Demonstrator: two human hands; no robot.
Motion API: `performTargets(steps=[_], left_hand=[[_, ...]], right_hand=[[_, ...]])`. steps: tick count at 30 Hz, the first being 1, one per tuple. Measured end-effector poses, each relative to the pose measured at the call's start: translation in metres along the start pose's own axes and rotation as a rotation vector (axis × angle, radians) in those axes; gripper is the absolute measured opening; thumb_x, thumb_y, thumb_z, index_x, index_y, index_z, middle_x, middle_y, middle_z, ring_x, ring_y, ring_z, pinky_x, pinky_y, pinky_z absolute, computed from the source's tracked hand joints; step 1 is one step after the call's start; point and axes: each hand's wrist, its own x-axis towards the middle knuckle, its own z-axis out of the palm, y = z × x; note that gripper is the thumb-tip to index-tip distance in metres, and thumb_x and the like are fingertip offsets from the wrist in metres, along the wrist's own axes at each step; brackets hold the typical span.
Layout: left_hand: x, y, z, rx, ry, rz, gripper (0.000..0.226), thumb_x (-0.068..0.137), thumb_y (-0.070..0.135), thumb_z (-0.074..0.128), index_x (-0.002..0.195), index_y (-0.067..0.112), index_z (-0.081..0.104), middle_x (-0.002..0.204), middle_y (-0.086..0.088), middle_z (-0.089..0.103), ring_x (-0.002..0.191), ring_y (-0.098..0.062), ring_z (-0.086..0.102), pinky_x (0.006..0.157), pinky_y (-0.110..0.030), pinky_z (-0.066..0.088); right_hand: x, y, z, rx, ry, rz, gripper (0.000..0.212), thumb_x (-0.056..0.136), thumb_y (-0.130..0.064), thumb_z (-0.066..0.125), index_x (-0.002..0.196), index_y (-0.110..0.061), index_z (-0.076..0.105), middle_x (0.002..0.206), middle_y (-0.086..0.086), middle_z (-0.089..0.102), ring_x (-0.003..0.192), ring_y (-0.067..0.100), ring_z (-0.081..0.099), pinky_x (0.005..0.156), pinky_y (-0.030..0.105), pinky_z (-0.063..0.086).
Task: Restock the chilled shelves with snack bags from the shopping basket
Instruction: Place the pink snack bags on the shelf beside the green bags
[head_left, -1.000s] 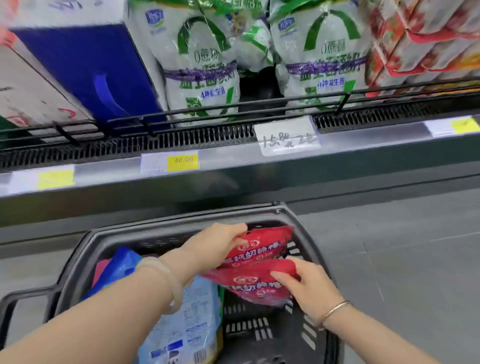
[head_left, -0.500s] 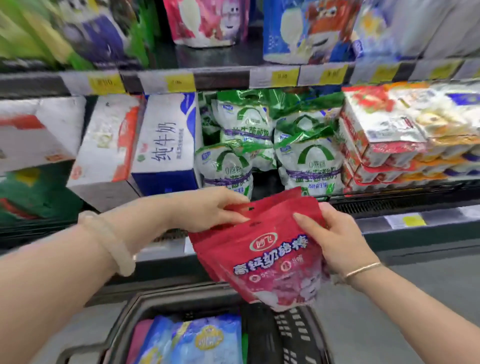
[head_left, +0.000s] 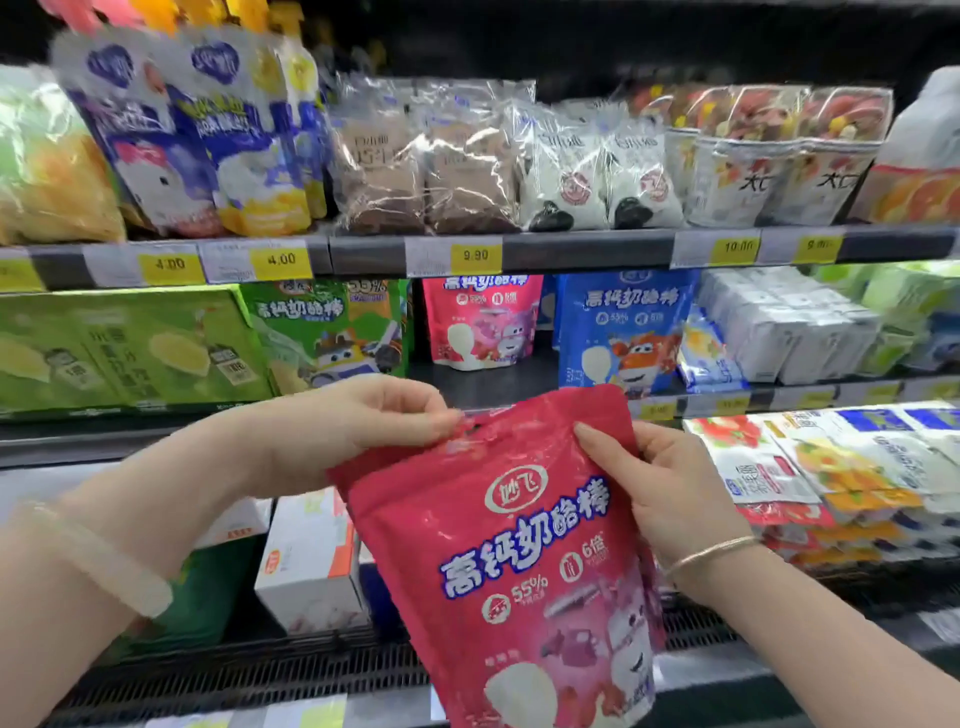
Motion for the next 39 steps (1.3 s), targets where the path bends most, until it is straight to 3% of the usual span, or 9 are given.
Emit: performTargets(steps=[5, 9, 14, 18, 23, 27, 30, 33, 39], left_hand=[[-0.031, 0.0, -0.007, -0.564, 0.076, 0.232, 0.094, 0.028, 0.073, 0.076, 0.103, 0.018, 0.072, 0.099, -0.01, 0.074, 0.084, -0.023, 0.07, 0.076, -0.04, 0.05], [-0.034, -0.018, 0.01, -0.565, 0.248, 0.206, 0.091, -0.002, 0.037, 0.09, 0.084, 0.014, 0.075, 0.074, -0.009, 0.075, 0.059, -0.021, 0.071, 0.049, -0.027, 0.056], [-0.019, -0.049, 0.027, -0.473, 0.422, 0.124, 0.067, 0.043, 0.0, 0.083, 0.105, 0.008, 0.058, 0.075, -0.01, 0.075, 0.06, -0.022, 0.071, 0.048, -0.028, 0.056], [0.014, -0.064, 0.04, -0.507, 0.671, 0.149, 0.046, 0.061, 0.026, 0.07, 0.105, 0.024, 0.058, 0.088, -0.001, 0.077, 0.071, -0.02, 0.073, 0.055, -0.031, 0.057], [0.046, -0.066, 0.042, -0.489, 0.811, 0.145, 0.027, 0.081, 0.013, 0.066, 0.106, 0.017, 0.058, 0.091, -0.008, 0.076, 0.079, -0.027, 0.072, 0.072, -0.043, 0.058], [0.069, -0.066, 0.037, -0.484, 0.928, 0.101, 0.021, 0.08, 0.012, 0.068, 0.099, 0.016, 0.06, 0.083, -0.005, 0.075, 0.061, -0.015, 0.071, 0.054, -0.029, 0.055], [0.085, -0.065, 0.033, -0.495, 0.983, 0.081, 0.016, 0.079, 0.01, 0.07, 0.092, 0.016, 0.062, 0.069, 0.002, 0.074, 0.053, -0.011, 0.069, 0.046, -0.023, 0.052], [0.095, -0.064, 0.033, -0.573, 0.99, 0.008, 0.013, 0.077, 0.008, 0.072, 0.086, 0.013, 0.064, 0.057, 0.0, 0.073, 0.046, -0.016, 0.068, 0.04, -0.023, 0.05], [0.103, -0.06, 0.026, -0.661, 0.908, -0.188, 0.071, 0.039, 0.065, 0.075, 0.082, 0.008, 0.07, 0.08, -0.013, 0.074, 0.076, -0.034, 0.07, 0.077, -0.048, 0.056]], right_hand=[[0.013, -0.038, 0.024, 0.169, 0.107, 0.08, 0.017, 0.07, -0.027, 0.069, 0.062, -0.013, 0.074, 0.066, 0.009, 0.074, 0.056, 0.022, 0.067, 0.065, 0.044, 0.059], [0.029, -0.049, 0.047, 0.243, 0.18, 0.173, 0.018, 0.083, -0.018, 0.065, 0.067, -0.008, 0.064, 0.062, 0.012, 0.069, 0.047, 0.022, 0.063, 0.055, 0.041, 0.058], [0.052, -0.039, 0.051, 0.158, 0.28, 0.205, 0.025, 0.085, -0.015, 0.064, 0.061, -0.008, 0.057, 0.055, 0.01, 0.062, 0.045, 0.022, 0.058, 0.054, 0.035, 0.055], [0.066, -0.029, 0.04, 0.128, 0.326, 0.254, 0.027, 0.084, -0.016, 0.065, 0.06, -0.008, 0.055, 0.063, 0.013, 0.059, 0.054, 0.025, 0.055, 0.068, 0.045, 0.053], [0.088, -0.023, 0.028, 0.117, 0.274, 0.286, 0.025, 0.083, -0.024, 0.066, 0.064, -0.01, 0.058, 0.064, 0.011, 0.063, 0.046, 0.021, 0.059, 0.057, 0.038, 0.057], [0.102, -0.013, 0.017, 0.092, 0.093, 0.325, 0.023, 0.075, -0.032, 0.073, 0.079, -0.012, 0.064, 0.066, 0.006, 0.072, 0.051, 0.018, 0.068, 0.044, 0.028, 0.056], [0.106, -0.001, 0.007, 0.094, -0.197, 0.335, 0.056, 0.055, -0.028, 0.082, 0.107, -0.015, 0.064, 0.091, 0.007, 0.076, 0.078, 0.022, 0.073, 0.06, 0.03, 0.059], [0.108, 0.015, -0.004, 0.118, -0.339, 0.385, 0.058, 0.047, -0.022, 0.081, 0.101, -0.02, 0.062, 0.089, 0.006, 0.076, 0.081, 0.023, 0.073, 0.068, 0.035, 0.06], [0.118, 0.031, -0.013, 0.068, -0.251, 0.337, 0.048, 0.062, 0.008, 0.075, 0.1, -0.015, 0.058, 0.092, 0.01, 0.073, 0.078, 0.024, 0.071, 0.069, 0.036, 0.06]])
